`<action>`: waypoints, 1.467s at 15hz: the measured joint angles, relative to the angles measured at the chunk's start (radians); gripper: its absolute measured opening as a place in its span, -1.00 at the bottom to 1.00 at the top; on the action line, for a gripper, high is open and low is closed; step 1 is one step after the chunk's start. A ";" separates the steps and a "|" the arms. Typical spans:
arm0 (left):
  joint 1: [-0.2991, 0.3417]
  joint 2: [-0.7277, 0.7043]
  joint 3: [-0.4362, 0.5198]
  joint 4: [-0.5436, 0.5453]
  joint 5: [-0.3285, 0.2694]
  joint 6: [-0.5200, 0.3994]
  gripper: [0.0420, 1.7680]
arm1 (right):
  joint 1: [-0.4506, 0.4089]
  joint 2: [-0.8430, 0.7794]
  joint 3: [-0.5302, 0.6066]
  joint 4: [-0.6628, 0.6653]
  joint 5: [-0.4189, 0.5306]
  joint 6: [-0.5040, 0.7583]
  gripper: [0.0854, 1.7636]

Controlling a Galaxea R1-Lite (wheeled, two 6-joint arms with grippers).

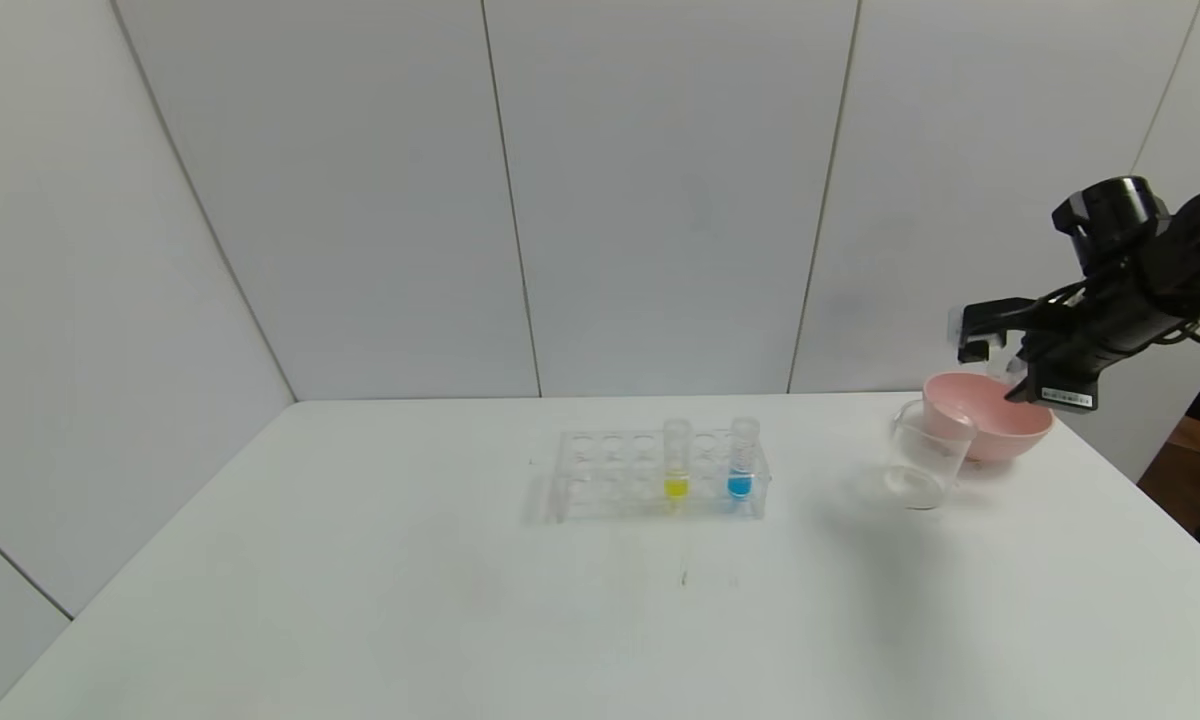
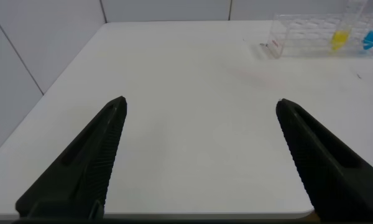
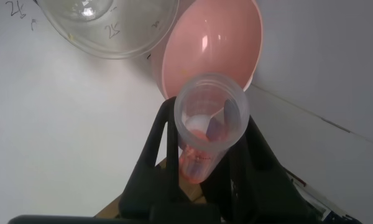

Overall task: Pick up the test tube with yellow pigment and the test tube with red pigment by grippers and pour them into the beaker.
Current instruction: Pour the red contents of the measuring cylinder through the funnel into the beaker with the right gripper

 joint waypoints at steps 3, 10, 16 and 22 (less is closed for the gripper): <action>0.000 0.000 0.000 0.000 0.000 0.000 0.94 | 0.011 0.000 -0.001 0.003 -0.015 -0.004 -0.48; 0.000 0.000 0.000 0.000 0.000 0.000 0.94 | 0.039 0.000 -0.001 0.001 -0.117 -0.024 -0.48; 0.000 0.000 0.000 0.000 0.000 0.000 0.94 | 0.050 0.000 -0.001 -0.012 -0.191 -0.064 -0.48; 0.000 0.000 0.000 0.000 0.000 0.000 0.94 | 0.080 0.006 -0.001 -0.013 -0.262 -0.069 -0.48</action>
